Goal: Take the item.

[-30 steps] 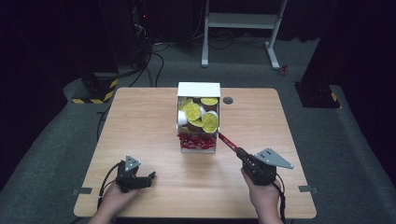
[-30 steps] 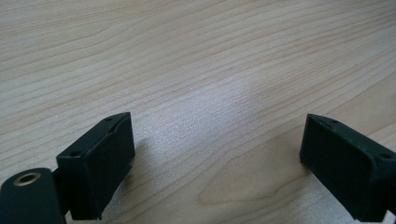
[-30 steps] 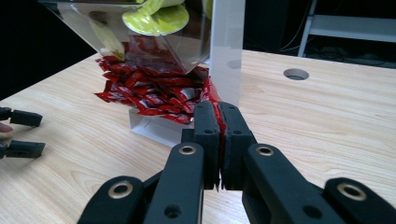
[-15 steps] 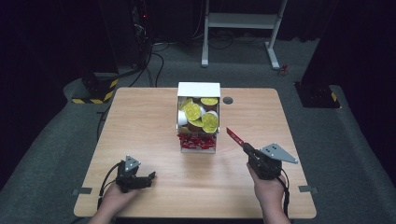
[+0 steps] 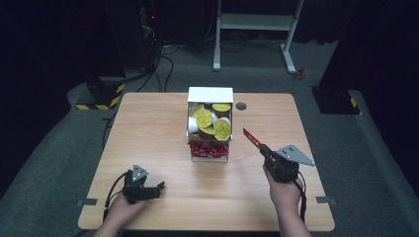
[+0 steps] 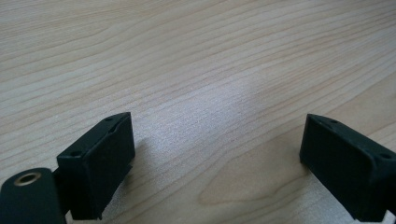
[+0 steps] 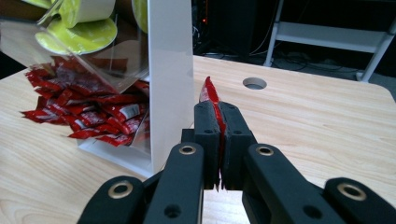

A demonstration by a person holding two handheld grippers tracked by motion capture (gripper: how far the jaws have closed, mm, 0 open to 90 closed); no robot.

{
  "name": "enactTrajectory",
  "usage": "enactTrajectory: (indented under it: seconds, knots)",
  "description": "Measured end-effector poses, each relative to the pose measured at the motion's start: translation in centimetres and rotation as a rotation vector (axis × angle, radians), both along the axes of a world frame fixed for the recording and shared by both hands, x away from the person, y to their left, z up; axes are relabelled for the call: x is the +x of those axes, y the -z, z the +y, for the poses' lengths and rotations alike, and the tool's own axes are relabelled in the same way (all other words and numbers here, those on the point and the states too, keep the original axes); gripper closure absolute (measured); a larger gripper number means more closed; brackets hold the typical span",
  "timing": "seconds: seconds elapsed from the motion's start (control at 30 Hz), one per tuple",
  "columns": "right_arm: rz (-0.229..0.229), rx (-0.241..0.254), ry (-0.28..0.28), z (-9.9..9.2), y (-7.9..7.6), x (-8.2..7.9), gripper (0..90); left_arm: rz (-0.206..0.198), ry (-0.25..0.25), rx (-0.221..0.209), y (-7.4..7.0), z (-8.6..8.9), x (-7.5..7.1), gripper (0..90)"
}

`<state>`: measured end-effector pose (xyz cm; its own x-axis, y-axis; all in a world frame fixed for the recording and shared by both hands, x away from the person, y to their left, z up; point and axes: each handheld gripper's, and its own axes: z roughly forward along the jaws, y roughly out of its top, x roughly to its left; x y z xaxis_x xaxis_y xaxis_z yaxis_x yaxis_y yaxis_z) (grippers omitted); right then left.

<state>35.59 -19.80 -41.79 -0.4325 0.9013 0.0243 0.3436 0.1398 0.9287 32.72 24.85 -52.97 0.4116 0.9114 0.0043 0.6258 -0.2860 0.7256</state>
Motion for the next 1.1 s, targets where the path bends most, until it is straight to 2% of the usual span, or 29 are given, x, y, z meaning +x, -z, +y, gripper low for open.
enactTrajectory:
  seconds: [0.33, 0.63, 1.1]
  knots:
    - [-0.004, -0.009, 0.022, -0.1, -0.2, 0.8, 87.6, 0.0, 0.0, 0.0, 0.0, 0.0, 0.0, 10.4]
    - [-0.008, -0.025, 0.049, -0.4, 0.0, 2.1, 87.6, 0.0, 0.0, 0.0, 0.0, 0.0, 0.0, 10.5]
    - [0.019, -0.051, 0.089, -0.8, 0.4, 4.1, 87.6, 0.001, 0.003, 0.001, 0.0, 0.0, 0.0, 10.5]
